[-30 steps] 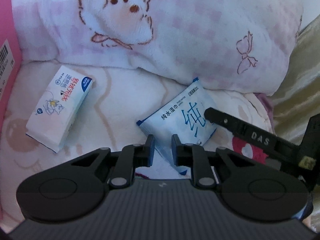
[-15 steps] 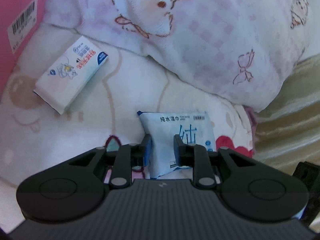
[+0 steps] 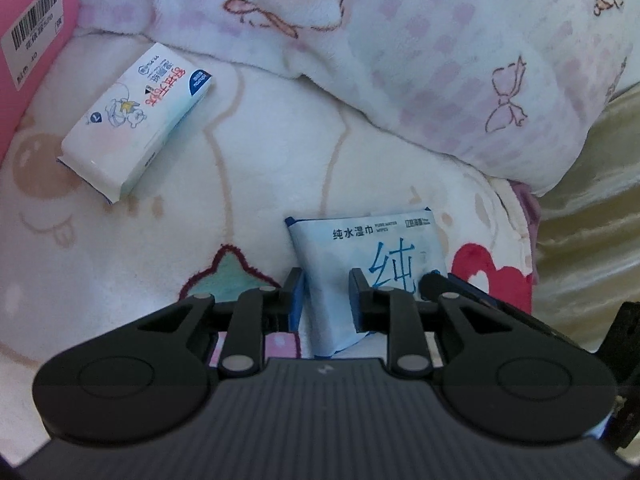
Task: Organize objects
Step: 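Lift the wet-wipes package with the left gripper and carry it toward the pink box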
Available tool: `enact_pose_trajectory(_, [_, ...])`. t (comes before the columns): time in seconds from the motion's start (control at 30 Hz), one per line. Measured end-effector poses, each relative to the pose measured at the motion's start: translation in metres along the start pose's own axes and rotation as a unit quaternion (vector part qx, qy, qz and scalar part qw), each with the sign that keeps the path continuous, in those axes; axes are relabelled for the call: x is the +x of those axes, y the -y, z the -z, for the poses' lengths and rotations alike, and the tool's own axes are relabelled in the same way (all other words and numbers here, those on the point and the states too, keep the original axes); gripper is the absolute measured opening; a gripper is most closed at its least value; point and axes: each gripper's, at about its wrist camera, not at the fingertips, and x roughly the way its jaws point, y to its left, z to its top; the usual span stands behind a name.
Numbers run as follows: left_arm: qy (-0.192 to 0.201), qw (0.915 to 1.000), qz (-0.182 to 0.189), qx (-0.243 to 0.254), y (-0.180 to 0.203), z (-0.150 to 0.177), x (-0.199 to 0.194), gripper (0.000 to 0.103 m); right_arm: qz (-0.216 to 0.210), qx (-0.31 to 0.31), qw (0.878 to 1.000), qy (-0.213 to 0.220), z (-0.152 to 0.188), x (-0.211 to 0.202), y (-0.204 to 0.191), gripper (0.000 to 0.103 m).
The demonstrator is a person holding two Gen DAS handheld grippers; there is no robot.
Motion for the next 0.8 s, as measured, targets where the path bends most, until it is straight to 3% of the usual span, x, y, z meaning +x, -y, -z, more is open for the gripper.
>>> enact_pose_trajectory(0.1, [0.002,0.9999,-0.005,0.01,0.003,0.0,-0.001,0.022,-0.015,0.005,1.0,-0.006,0.001,0.004,-0.001,0.045])
enact_pose_trajectory(0.2, [0.005,0.9999,0.002,0.014,0.004,0.001,-0.004,0.022,-0.021,-0.003,1.0,-0.01,0.001,0.002,-0.005,0.038])
enact_pose_trajectory(0.53, [0.016,0.999,-0.006,0.042,0.012,0.012,-0.02,0.021,0.007,-0.079,0.997,-0.014,0.016,-0.007,-0.034,0.038])
enact_pose_trajectory(0.8, [0.015,0.9983,-0.01,0.055,0.007,0.03,-0.037,0.022,0.011,-0.1,0.995,-0.009,0.032,-0.022,-0.053,0.038])
